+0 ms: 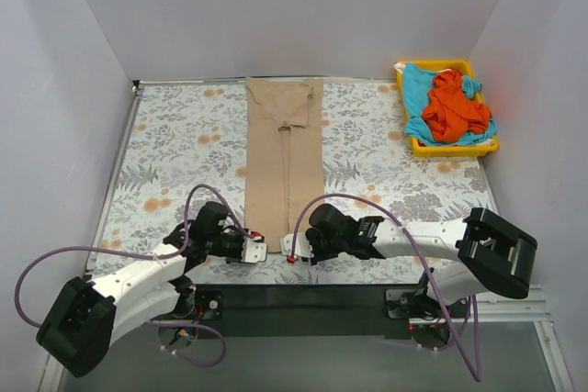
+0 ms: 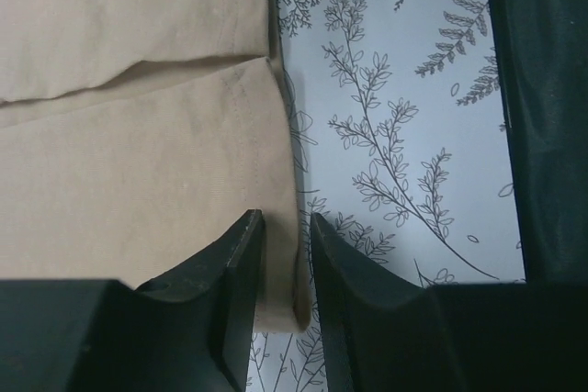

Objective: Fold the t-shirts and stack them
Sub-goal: Fold the tshirt

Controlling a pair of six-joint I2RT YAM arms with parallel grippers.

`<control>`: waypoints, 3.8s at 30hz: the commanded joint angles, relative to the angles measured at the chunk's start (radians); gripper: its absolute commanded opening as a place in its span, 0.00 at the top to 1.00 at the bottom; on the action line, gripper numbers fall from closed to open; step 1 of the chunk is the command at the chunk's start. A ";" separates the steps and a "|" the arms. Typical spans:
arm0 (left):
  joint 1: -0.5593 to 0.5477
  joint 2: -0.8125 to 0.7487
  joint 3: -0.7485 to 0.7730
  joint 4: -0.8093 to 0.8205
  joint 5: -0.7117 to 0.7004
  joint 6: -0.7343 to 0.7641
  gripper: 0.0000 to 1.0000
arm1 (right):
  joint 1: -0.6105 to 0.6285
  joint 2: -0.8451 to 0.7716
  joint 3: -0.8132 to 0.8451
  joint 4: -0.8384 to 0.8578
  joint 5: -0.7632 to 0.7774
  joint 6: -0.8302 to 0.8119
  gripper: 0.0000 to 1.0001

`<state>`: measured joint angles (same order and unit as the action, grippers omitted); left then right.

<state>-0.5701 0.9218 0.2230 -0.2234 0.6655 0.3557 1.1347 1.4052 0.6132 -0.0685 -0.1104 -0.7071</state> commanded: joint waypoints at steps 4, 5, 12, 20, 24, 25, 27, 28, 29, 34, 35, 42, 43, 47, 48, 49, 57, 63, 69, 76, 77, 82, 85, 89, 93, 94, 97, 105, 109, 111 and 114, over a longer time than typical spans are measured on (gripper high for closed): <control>-0.004 0.078 -0.004 0.018 -0.112 -0.001 0.70 | 0.007 0.043 -0.055 -0.056 0.002 0.001 0.85; -0.004 0.087 0.002 0.019 -0.113 -0.003 0.70 | 0.007 0.043 -0.055 -0.059 0.000 0.001 0.85; -0.005 0.144 0.019 0.012 -0.145 0.012 0.79 | 0.007 0.006 -0.058 -0.086 -0.017 0.009 0.59; -0.004 0.226 0.059 0.012 -0.162 -0.004 1.00 | 0.007 0.046 -0.063 -0.083 -0.005 0.012 0.90; -0.004 0.171 0.065 -0.042 -0.107 0.005 1.00 | 0.007 0.011 -0.049 -0.100 0.009 0.024 0.99; -0.004 0.152 0.071 -0.065 -0.090 0.015 1.00 | 0.007 0.000 -0.035 -0.112 0.003 0.024 0.99; -0.004 0.088 0.078 -0.132 -0.049 0.045 1.00 | 0.007 -0.023 -0.009 -0.169 -0.021 0.034 0.99; -0.005 0.069 0.085 -0.154 -0.040 0.052 1.00 | 0.007 -0.031 0.003 -0.186 -0.029 0.037 0.99; -0.005 0.046 0.090 -0.172 -0.035 0.057 1.00 | 0.007 -0.049 0.025 -0.201 -0.035 0.041 0.99; -0.005 -0.033 0.148 -0.344 0.023 0.042 1.00 | 0.007 -0.092 0.083 -0.313 -0.089 0.066 0.99; -0.005 -0.041 0.156 -0.352 0.028 0.028 1.00 | 0.007 -0.098 0.092 -0.324 -0.094 0.069 0.99; -0.002 0.006 0.252 -0.357 0.011 -0.055 1.00 | -0.039 -0.094 0.132 -0.346 -0.069 0.005 0.99; 0.006 0.017 0.263 -0.341 0.009 -0.081 1.00 | -0.052 -0.091 0.149 -0.347 -0.068 -0.014 0.99; 0.056 0.074 0.311 -0.260 0.022 -0.086 1.00 | -0.130 -0.048 0.223 -0.361 -0.060 -0.089 0.99; 0.068 0.112 0.325 -0.233 0.028 -0.077 1.00 | -0.162 -0.037 0.240 -0.367 -0.064 -0.116 0.99; 0.097 0.133 0.347 -0.220 0.029 -0.066 1.00 | -0.176 -0.025 0.255 -0.369 -0.066 -0.130 0.99; 0.237 0.360 0.489 -0.009 0.048 -0.038 1.00 | -0.328 0.138 0.430 -0.356 -0.077 -0.275 0.99; 0.291 0.543 0.596 0.131 0.037 -0.032 1.00 | -0.432 0.287 0.607 -0.352 -0.095 -0.365 0.99; 0.334 0.713 0.690 0.260 0.045 -0.046 1.00 | -0.497 0.423 0.733 -0.343 -0.110 -0.425 0.99; 0.360 0.867 0.808 0.335 0.040 -0.057 1.00 | -0.543 0.583 0.896 -0.327 -0.115 -0.440 0.99; 0.361 0.879 0.823 0.335 0.039 -0.052 1.00 | -0.550 0.595 0.930 -0.326 -0.115 -0.440 0.99; 0.371 0.946 0.863 0.351 0.028 -0.043 1.00 | -0.563 0.673 1.011 -0.324 -0.121 -0.451 0.99; 0.377 0.963 0.877 0.357 0.023 -0.046 1.00 | -0.569 0.705 1.050 -0.320 -0.115 -0.453 0.99; 0.378 0.986 0.888 0.374 0.006 -0.043 1.00 | -0.572 0.724 1.060 -0.317 -0.118 -0.454 0.99; 0.378 1.003 0.901 0.397 -0.012 -0.049 0.91 | -0.572 0.738 1.063 -0.309 -0.092 -0.431 0.99; 0.378 1.005 0.908 0.401 -0.012 -0.055 0.89 | -0.572 0.735 1.063 -0.309 -0.083 -0.427 0.99; 0.378 1.012 0.935 0.394 -0.021 -0.075 0.77 | -0.573 0.723 1.077 -0.300 -0.051 -0.407 0.94; 0.391 0.934 0.975 0.378 -0.106 -0.248 0.61 | -0.596 0.629 1.159 -0.275 -0.038 -0.301 0.39; 0.401 0.835 0.977 0.331 -0.078 -0.348 0.66 | -0.599 0.507 1.103 -0.281 -0.080 -0.237 0.55; 0.401 0.773 0.948 0.270 -0.035 -0.378 0.70 | -0.598 0.483 1.061 -0.293 -0.089 -0.209 0.68; 0.400 0.713 0.883 0.243 0.028 -0.442 0.75 | -0.598 0.475 1.021 -0.338 -0.110 -0.149 0.83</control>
<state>-0.1692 1.7424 1.1492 0.0708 0.6132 0.0101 0.5327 1.9057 1.6768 -0.3756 -0.1791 -0.9451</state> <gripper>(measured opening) 0.260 0.211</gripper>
